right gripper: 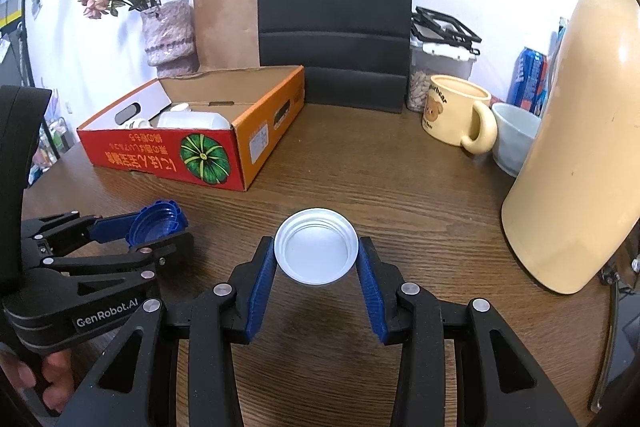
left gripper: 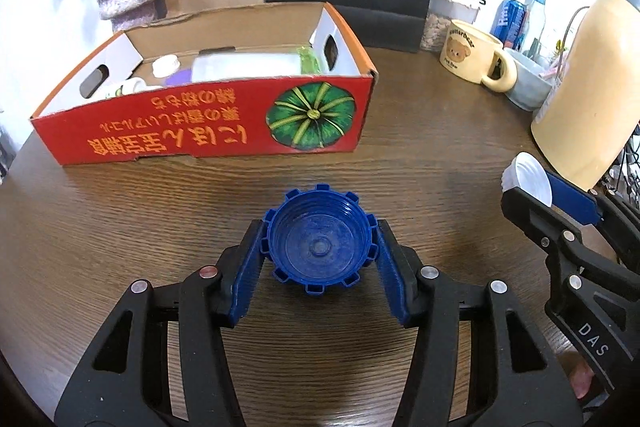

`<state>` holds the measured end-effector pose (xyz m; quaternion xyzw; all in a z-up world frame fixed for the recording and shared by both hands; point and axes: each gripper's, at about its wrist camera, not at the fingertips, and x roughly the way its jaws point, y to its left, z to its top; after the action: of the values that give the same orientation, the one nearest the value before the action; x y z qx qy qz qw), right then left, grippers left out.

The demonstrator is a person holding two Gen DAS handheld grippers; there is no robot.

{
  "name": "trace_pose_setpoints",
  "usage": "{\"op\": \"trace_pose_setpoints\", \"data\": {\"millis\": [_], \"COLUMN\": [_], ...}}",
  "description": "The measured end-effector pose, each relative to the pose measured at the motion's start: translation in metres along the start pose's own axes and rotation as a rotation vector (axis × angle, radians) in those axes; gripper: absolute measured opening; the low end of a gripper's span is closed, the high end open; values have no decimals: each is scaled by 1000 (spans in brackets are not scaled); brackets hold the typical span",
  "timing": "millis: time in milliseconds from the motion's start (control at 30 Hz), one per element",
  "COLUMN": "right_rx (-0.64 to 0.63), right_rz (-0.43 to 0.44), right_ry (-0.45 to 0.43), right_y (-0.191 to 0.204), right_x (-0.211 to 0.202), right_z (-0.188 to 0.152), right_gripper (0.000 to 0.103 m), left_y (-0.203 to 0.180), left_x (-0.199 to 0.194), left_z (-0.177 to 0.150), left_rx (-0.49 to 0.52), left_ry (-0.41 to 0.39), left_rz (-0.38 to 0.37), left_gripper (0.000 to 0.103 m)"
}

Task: Organize rigid objects
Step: 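Carry the blue cap and white cap with both tools over the box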

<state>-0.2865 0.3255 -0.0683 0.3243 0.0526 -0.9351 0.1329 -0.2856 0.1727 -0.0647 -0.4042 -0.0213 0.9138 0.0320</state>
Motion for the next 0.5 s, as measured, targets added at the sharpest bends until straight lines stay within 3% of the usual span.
{"op": "trace_pose_setpoints", "data": {"millis": [500], "right_rx": [18], "right_rz": [-10], "right_ry": [-37], "right_y": [38], "right_x": [-6], "right_z": [17], "right_gripper": [45], "left_y": [52], "left_x": [-35], "left_z": [16], "left_rx": [-45], "left_ry": [-122], "left_rz": [23], "left_gripper": [49]}}
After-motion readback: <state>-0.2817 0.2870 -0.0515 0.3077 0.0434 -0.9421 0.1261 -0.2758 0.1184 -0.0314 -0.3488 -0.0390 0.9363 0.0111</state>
